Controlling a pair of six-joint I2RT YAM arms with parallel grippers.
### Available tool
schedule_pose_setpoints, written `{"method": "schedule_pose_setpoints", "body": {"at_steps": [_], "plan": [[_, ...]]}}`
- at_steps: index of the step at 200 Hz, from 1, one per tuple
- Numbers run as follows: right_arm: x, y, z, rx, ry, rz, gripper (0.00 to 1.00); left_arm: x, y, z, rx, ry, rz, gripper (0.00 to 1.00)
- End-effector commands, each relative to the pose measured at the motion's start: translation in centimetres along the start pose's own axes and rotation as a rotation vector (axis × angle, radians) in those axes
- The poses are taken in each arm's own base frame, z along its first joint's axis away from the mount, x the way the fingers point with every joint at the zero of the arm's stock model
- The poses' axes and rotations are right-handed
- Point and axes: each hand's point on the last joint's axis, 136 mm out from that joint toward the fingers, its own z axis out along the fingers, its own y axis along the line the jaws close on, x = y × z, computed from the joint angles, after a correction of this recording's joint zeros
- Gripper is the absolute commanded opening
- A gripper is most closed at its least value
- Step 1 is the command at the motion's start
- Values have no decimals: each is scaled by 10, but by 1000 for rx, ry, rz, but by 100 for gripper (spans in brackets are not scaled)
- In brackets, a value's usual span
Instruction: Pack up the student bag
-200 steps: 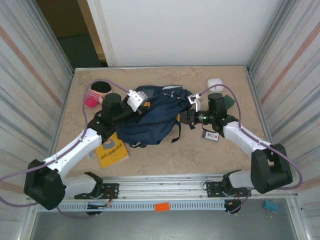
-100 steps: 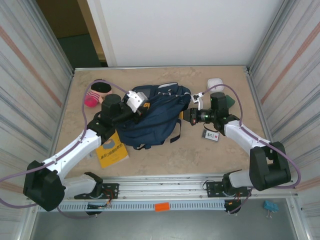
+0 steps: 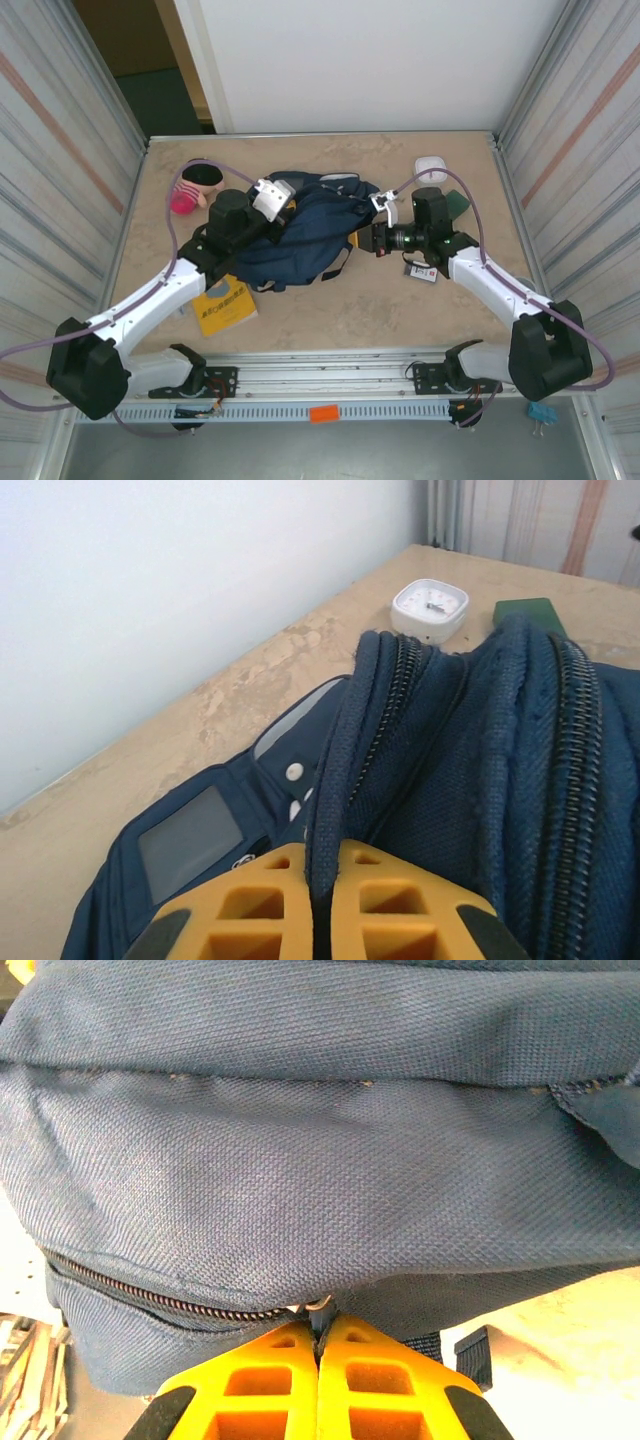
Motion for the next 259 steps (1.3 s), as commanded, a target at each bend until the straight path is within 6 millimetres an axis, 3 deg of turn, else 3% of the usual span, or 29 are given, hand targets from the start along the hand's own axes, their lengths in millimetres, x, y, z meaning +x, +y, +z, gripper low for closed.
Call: {"method": "schedule_pose_setpoints", "body": {"at_steps": [1, 25, 52, 88, 113, 148, 176, 233, 259], "plan": [[-11, 57, -5, -160, -7, -147, 0, -26, 24, 2, -119, -61, -15, 0], [-6, 73, -1, -189, 17, -167, 0, -25, 25, 4, -131, -54, -12, 0], [-2, 77, -1, -198, 23, -179, 0, -27, 23, 3, -125, -60, -6, 0], [-6, 59, -1, -142, 14, -113, 0, -34, 17, -4, -87, -108, 19, 0], [-8, 50, -2, -121, 1, -91, 8, -40, 12, -10, -28, -153, 15, 0], [-21, 37, -4, -118, -58, -89, 23, -59, -18, -26, 182, -270, 42, 0], [-31, 29, -2, -108, -90, -94, 27, -70, -34, -36, 282, -325, 60, 0], [-41, 0, -15, -15, -154, -45, 33, -66, -30, -42, 268, -321, 50, 0], [-44, 1, -22, -21, -167, -45, 30, -63, -30, -43, 263, -314, 45, 0]]}}
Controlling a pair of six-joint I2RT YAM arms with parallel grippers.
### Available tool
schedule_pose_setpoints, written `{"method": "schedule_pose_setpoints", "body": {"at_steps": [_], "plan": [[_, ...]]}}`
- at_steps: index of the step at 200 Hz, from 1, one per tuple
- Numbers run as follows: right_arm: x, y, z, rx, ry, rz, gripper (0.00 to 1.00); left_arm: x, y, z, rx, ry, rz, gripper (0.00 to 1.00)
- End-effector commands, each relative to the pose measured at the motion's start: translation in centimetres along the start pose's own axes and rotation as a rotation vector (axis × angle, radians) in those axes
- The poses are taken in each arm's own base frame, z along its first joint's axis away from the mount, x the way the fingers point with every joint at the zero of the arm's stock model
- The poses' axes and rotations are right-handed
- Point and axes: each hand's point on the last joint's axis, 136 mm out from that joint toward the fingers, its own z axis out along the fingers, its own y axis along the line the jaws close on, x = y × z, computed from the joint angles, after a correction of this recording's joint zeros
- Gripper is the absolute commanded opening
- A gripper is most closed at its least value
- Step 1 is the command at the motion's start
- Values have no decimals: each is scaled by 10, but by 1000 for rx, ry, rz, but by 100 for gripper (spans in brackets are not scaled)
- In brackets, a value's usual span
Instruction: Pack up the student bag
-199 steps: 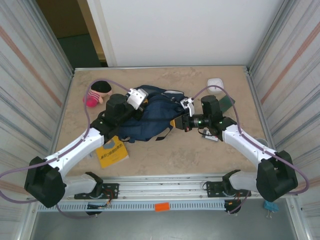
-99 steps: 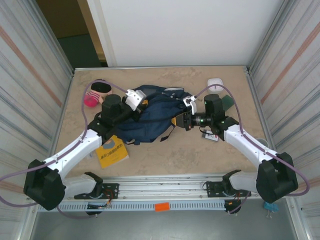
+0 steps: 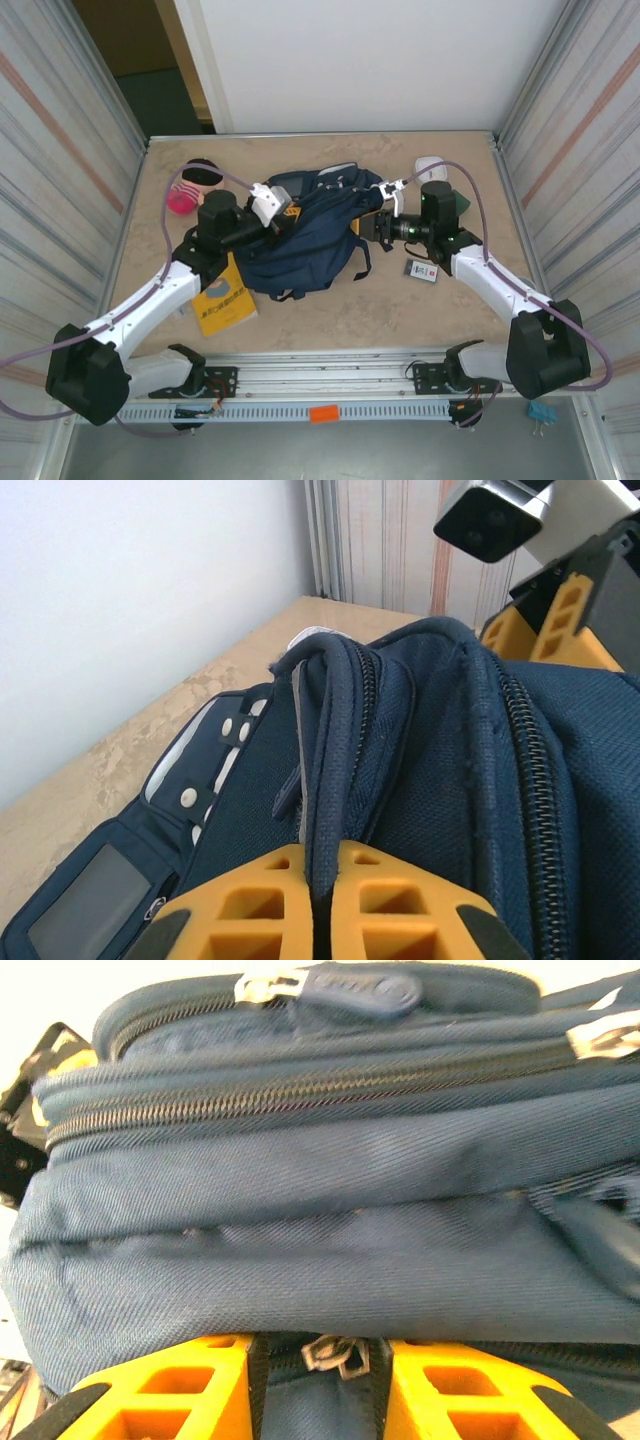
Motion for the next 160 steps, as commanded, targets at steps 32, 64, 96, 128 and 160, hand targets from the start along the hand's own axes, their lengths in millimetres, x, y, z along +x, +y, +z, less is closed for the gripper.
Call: {"method": "schedule_pose_setpoints", "body": {"at_steps": [32, 64, 96, 128, 160], "plan": [[-4, 11, -7, -39, -12, -11, 19, -55, -3, -20, -5, -187, 62, 0], [11, -8, -13, 79, 32, -26, 39, -57, -1, -19, -4, -193, 65, 0], [18, 0, -17, 11, 42, -105, 52, -60, 2, -23, 36, -221, 40, 0], [24, 4, -11, -64, 89, -99, 69, -66, 1, -28, 75, -248, 37, 0], [18, 8, -3, -133, 96, -99, 76, -70, -5, -30, 139, -271, 26, 0]]}}
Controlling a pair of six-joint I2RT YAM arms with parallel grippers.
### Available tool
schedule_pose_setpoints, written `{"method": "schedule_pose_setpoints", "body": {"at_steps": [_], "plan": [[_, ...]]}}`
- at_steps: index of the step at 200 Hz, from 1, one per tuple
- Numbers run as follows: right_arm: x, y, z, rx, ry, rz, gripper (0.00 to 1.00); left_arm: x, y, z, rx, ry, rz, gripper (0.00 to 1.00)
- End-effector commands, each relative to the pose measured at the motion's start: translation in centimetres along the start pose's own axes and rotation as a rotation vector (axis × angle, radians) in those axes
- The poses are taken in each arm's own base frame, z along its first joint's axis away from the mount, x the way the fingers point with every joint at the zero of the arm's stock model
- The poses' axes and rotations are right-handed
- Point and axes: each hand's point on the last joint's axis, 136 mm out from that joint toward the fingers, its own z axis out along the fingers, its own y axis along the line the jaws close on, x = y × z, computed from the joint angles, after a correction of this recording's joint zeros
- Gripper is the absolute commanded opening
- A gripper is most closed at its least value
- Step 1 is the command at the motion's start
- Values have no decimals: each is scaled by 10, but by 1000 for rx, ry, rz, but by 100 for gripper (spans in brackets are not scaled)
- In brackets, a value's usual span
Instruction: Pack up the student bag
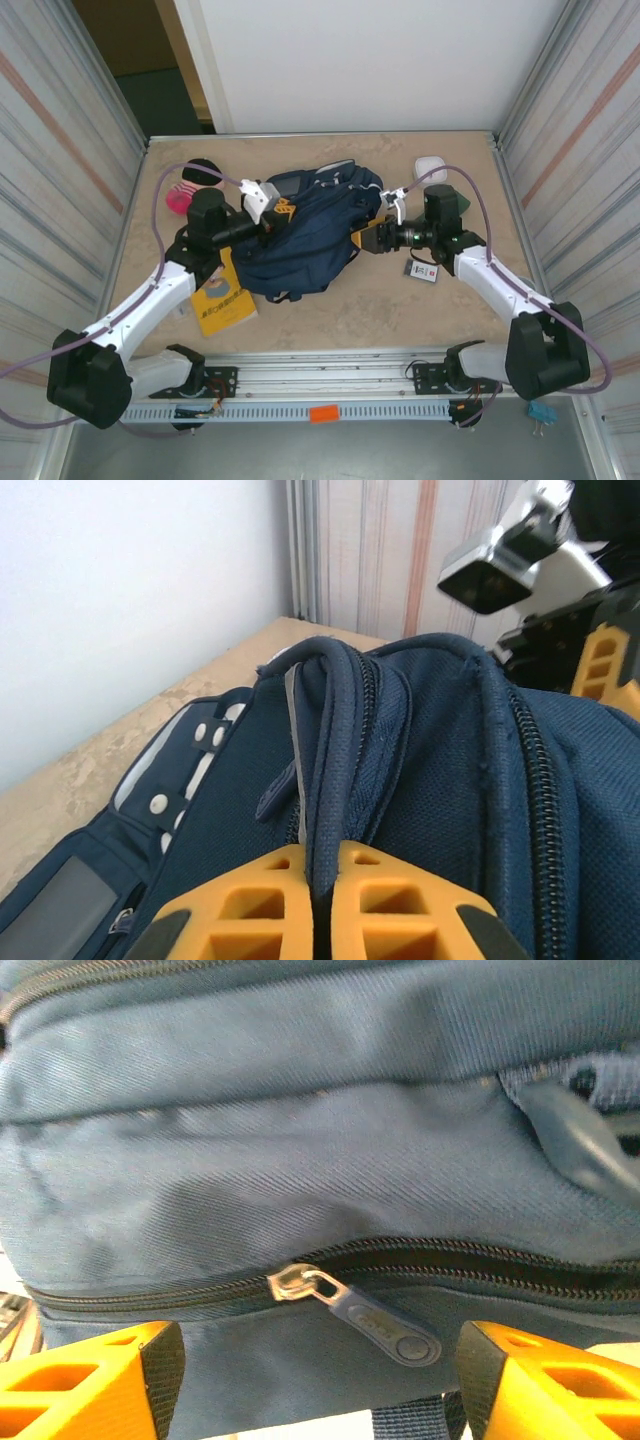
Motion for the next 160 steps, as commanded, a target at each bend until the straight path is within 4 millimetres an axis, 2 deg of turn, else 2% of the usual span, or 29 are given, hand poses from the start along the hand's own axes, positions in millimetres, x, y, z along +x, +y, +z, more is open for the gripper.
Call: {"method": "schedule_pose_setpoints", "body": {"at_steps": [1, 33, 54, 109, 140, 160], "plan": [[-10, 11, 3, -88, 2, -42, 76, -62, -15, -13, 83, -207, 100, 0], [-16, 20, 8, -142, 11, -84, 77, -65, -21, -14, 127, -215, 101, 0], [-18, 27, 7, -179, 16, -99, 74, -65, -20, -14, 131, -213, 98, 0], [-12, 40, -1, -200, 43, -111, 44, -63, -17, -12, 118, -209, 90, 0], [-7, 43, -2, -219, 57, -100, 35, -63, -16, -11, 121, -213, 84, 0], [-5, 42, -1, -221, 64, -89, 33, -62, -16, -11, 119, -212, 83, 0]]}}
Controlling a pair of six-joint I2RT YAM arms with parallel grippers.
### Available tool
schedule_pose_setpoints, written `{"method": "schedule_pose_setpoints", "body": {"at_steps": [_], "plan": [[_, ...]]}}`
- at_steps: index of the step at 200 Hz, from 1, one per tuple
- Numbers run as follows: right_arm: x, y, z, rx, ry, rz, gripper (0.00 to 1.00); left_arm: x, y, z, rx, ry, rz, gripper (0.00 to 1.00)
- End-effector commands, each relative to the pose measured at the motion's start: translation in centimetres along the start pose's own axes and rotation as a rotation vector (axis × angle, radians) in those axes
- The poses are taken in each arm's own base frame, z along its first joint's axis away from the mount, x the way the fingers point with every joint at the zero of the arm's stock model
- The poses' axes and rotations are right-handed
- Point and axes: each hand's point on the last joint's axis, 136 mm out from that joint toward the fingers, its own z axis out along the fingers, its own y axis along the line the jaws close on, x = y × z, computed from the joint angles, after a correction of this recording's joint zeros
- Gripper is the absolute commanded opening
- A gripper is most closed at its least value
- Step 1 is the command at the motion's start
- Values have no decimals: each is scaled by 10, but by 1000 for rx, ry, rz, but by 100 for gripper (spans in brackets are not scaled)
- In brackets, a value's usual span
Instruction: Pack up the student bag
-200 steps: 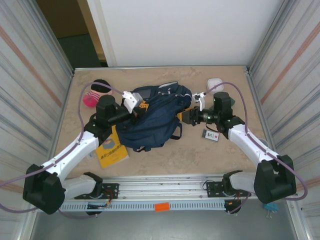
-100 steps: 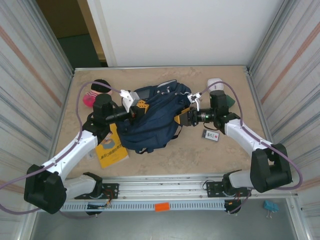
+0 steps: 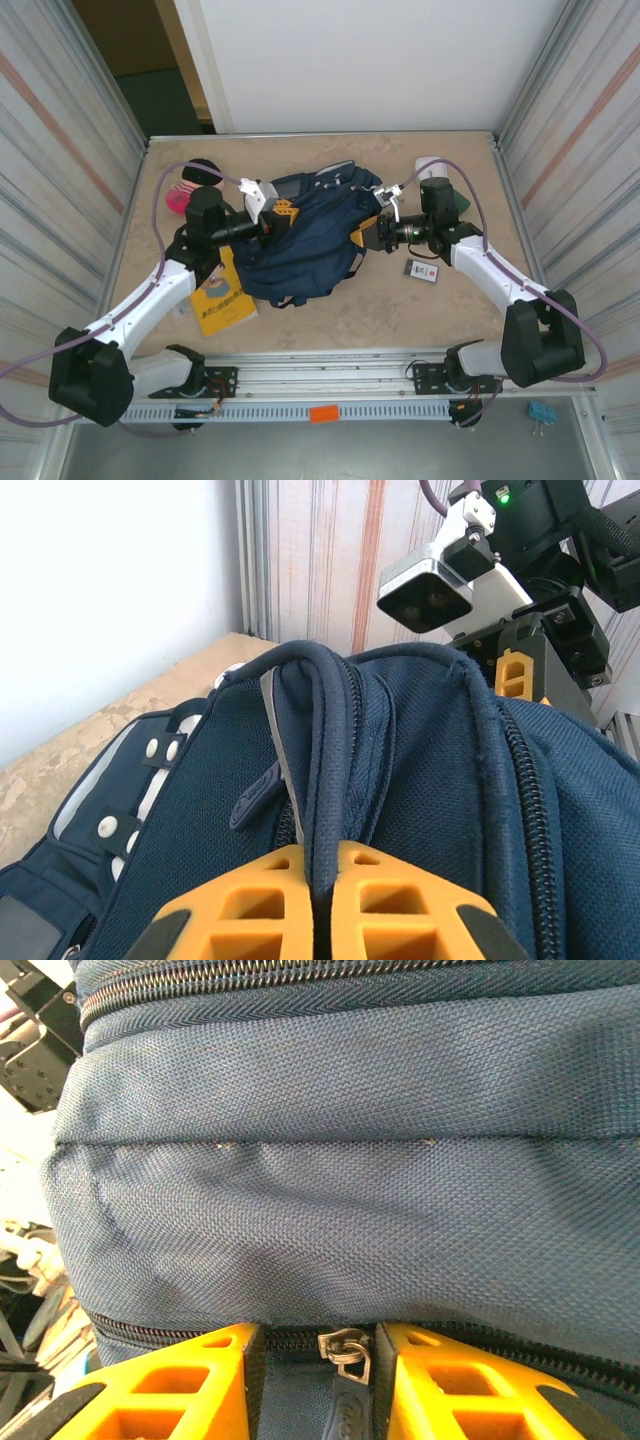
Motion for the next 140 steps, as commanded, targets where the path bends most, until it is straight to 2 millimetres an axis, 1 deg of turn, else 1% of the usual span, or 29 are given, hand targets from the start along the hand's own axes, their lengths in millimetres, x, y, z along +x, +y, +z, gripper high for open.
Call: {"method": "schedule_pose_setpoints", "body": {"at_steps": [1, 9, 16, 26, 31, 46, 59, 89, 115, 140], "plan": [[-2, 18, -1, -56, 10, -33, 33, -57, -6, -9, 20, -171, 135, 0], [-2, 18, -1, -56, 10, -32, 33, -57, -6, -9, 20, -170, 135, 0], [-2, 16, -1, -51, 11, -30, 35, -57, -6, -9, 20, -172, 134, 0], [-1, 14, 1, -39, 13, -29, 44, -58, -7, -9, 22, -175, 134, 0], [-1, 13, 1, -31, 13, -30, 45, -57, -7, -9, 22, -175, 131, 0], [0, 12, 2, -32, 16, -21, 46, -59, -7, -9, 22, -180, 133, 0], [0, 13, 3, -45, 18, -12, 42, -58, -6, -9, 18, -177, 132, 0], [0, 22, 1, -70, 16, -12, 27, -55, 1, -10, -33, -157, 134, 0], [1, 27, -2, -67, 8, -18, 20, -53, 4, -11, -53, -156, 135, 0], [1, 30, 0, -58, 2, -21, 11, -53, 8, -10, -69, -160, 130, 0]]}}
